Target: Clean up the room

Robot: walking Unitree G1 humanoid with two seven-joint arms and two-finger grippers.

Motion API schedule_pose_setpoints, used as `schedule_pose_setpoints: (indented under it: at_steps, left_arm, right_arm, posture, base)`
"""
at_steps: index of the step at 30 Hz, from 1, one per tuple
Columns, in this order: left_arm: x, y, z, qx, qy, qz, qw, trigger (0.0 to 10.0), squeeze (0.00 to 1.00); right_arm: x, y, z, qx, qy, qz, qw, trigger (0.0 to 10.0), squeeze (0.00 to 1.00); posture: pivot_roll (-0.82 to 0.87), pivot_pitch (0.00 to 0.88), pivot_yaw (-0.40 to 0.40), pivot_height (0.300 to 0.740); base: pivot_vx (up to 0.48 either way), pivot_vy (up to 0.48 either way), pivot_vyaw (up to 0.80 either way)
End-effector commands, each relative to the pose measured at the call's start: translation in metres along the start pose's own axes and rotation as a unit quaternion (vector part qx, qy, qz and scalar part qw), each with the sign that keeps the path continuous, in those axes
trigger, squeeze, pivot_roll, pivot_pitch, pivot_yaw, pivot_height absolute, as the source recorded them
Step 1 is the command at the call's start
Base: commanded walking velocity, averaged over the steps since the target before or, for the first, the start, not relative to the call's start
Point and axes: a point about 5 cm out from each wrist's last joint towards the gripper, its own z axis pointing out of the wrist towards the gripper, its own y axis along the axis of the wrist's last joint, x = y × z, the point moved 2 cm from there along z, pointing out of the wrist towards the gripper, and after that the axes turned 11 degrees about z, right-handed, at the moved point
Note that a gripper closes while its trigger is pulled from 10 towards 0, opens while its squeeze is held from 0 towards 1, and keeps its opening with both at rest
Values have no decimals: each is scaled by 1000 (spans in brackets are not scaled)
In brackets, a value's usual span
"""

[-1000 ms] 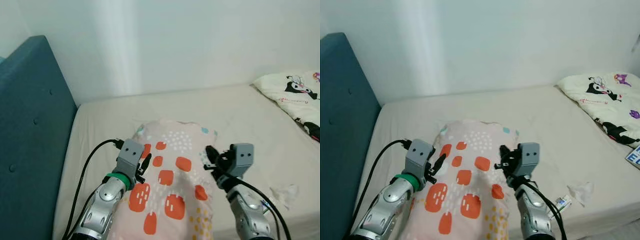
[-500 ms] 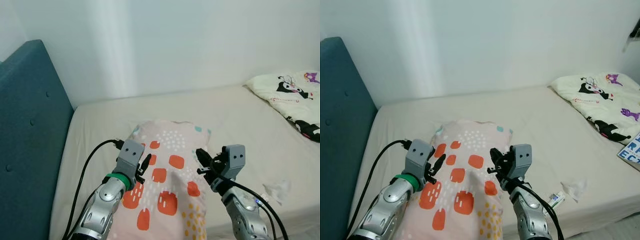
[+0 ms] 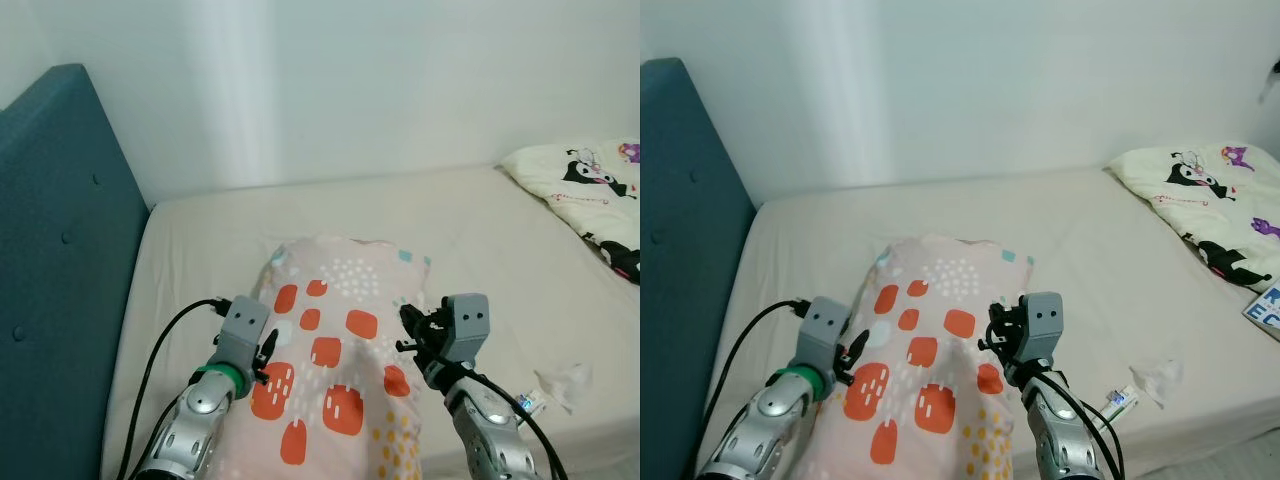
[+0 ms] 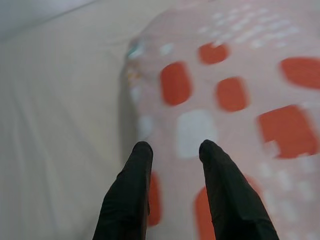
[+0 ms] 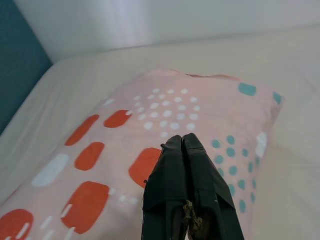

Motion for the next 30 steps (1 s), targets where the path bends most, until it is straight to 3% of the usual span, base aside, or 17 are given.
schedule_pose_setpoints:
  at_steps: [1,22,30]
  left_arm:
    - [-2,-4,-1,6,1,-1,1000,10000,0]
    - [-3,-5,1,0,4,1,1000,10000,0]
    - [-4,-6,1,-1,3,2,1000,10000,0]
  right_arm:
    - [-4,-7,-5,10,-8,3,1000,10000,0]
    - [-3,-6,-3,6,-9,6,1000,10000,0]
    - [-5,-4,-2,2,-12,16,1000,10000,0]
  posture:
    - [-140,56,73,710]
    - [-140,60,70,625]
    - [-139,55,71,625]
  base:
    - [0,0,0]
    - [0,0,0]
    - [0,0,0]
